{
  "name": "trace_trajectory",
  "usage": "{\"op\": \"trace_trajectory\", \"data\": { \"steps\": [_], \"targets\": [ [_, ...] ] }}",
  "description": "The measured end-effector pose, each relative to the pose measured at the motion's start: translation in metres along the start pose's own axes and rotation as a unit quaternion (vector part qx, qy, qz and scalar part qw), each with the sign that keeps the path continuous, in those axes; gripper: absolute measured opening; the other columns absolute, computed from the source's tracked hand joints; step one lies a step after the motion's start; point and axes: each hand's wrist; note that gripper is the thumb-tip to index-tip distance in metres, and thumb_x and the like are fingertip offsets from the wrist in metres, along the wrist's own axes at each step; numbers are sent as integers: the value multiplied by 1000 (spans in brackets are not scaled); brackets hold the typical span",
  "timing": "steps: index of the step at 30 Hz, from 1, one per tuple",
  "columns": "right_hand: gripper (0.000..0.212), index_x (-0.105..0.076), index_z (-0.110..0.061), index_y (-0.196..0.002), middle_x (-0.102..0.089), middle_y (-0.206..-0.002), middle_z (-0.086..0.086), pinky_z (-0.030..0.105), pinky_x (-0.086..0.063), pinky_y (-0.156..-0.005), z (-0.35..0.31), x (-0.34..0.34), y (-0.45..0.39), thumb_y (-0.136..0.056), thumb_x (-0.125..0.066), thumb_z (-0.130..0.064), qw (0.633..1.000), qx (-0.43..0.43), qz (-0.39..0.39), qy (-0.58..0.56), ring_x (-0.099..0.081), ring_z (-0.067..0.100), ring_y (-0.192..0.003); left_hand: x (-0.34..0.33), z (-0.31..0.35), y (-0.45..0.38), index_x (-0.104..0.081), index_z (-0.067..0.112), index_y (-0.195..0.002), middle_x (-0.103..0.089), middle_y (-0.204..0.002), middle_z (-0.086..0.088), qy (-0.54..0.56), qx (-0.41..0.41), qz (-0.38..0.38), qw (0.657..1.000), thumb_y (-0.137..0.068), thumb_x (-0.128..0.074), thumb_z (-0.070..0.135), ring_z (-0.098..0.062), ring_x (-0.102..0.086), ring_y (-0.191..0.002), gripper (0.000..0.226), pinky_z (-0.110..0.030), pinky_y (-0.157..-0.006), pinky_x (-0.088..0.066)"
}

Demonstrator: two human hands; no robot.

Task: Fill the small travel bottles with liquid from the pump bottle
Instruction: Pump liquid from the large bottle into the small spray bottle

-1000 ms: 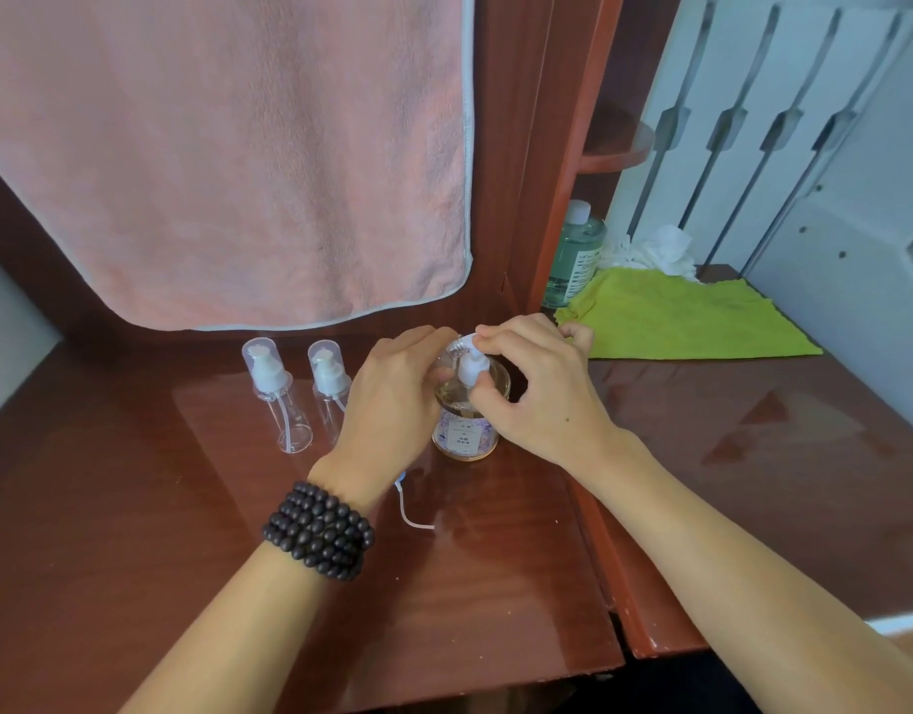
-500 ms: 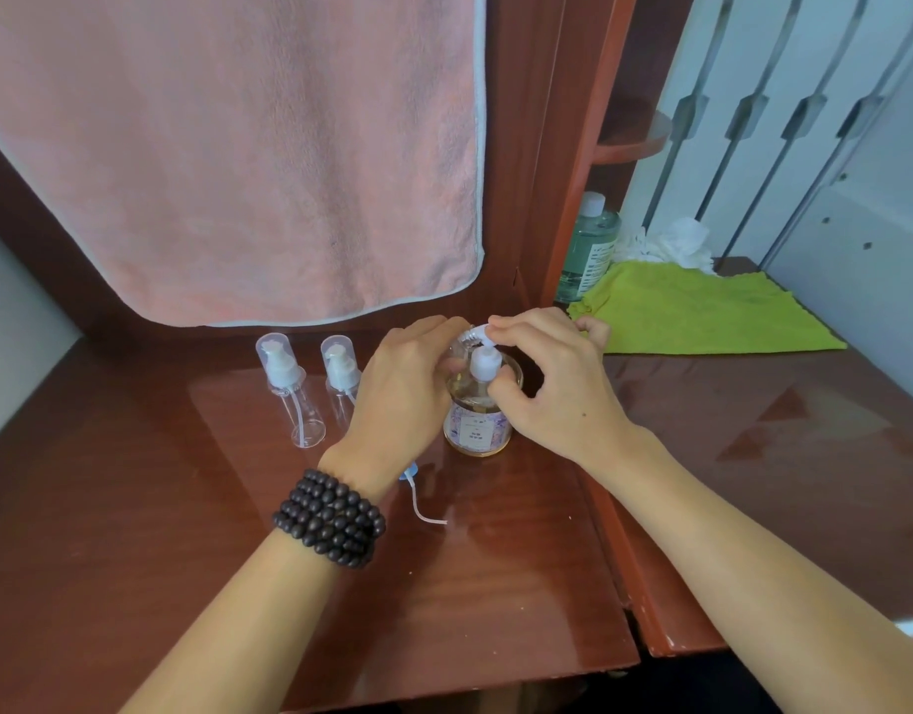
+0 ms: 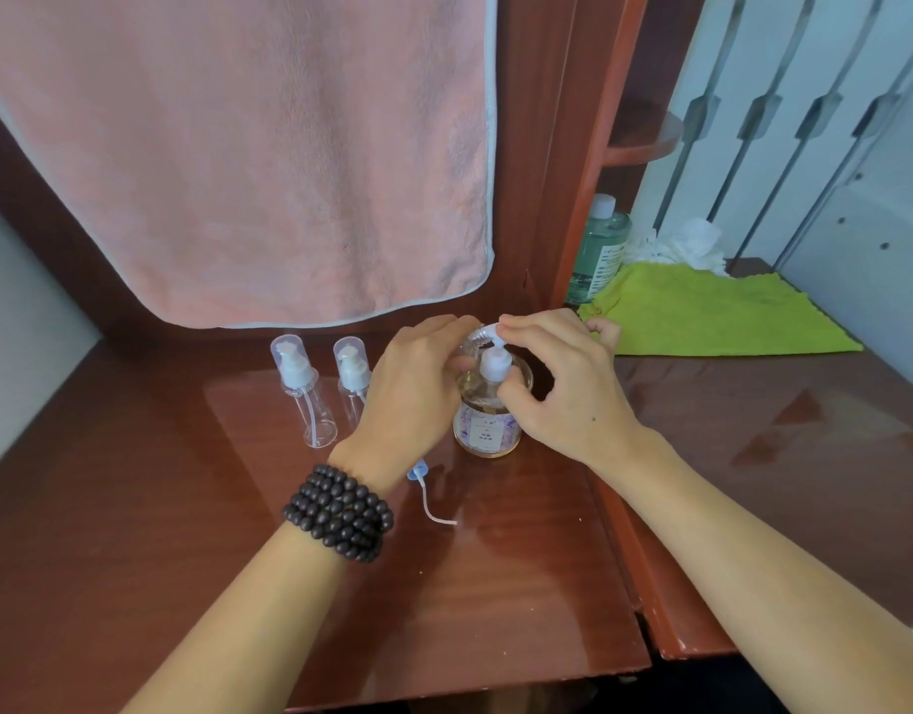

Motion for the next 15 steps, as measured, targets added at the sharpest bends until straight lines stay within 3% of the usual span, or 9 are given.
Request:
{"op": "trace_trajectory", "data": {
  "steps": [7, 15],
  "targets": [
    [29, -72, -17, -89, -67, -93, -10, 37, -24, -83, -2, -4, -1, -68, -53, -20, 1000, -9, -11, 14, -62, 12, -93, -4, -1, 3, -70, 13, -111, -67, -93, 2, -1, -3, -7, 1000, -87, -49, 14, -23, -62, -85, 32, -46, -80, -51],
    [38, -74, -17, -103, -69, -115, -10, 37, -26, -87, 0, 1, 0, -70, -55, -20, 1000, 3, -17, -2, -61, 6, -105, 2, -4, -4, -68, 18, -116, -72, -101, 4, -2, -3, -3, 1000, -84, -58, 5, -24, -66, -92, 36, -48, -82, -53]
  ]
}}
Point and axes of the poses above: each hand's wrist, its own y-axis away from the middle knuckle, its own x-axis out of the back of the hand, z = x × y
